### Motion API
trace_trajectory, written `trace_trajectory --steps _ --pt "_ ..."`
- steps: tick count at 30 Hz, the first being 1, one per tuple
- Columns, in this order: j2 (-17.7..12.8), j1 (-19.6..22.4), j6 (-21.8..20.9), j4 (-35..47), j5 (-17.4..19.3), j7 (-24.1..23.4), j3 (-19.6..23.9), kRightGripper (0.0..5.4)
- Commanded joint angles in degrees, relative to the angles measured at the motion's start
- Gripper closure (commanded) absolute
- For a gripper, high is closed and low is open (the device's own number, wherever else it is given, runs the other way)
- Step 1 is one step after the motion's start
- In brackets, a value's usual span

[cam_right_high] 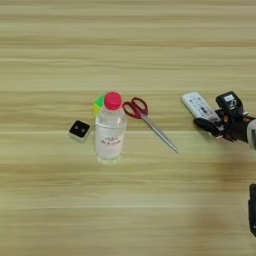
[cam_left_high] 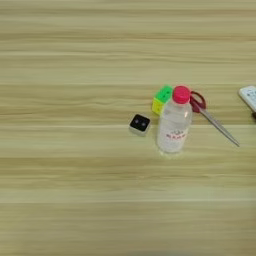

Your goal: Move the objects on the table

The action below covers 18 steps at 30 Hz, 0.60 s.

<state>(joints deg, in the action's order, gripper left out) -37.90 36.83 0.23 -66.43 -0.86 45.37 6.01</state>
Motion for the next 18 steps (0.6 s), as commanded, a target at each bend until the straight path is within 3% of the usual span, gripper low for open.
trace_trajectory --steps 1,15,18 --pt "-2.07 4.44 -3.16 2.86 1.02 -1.4 1.25 1.29" --pt "0.1 4.39 -11.68 10.42 6.03 1.0 4.95 0.05" --pt "1.23 3.36 -12.13 14.42 7.43 2.39 5.05 0.05"
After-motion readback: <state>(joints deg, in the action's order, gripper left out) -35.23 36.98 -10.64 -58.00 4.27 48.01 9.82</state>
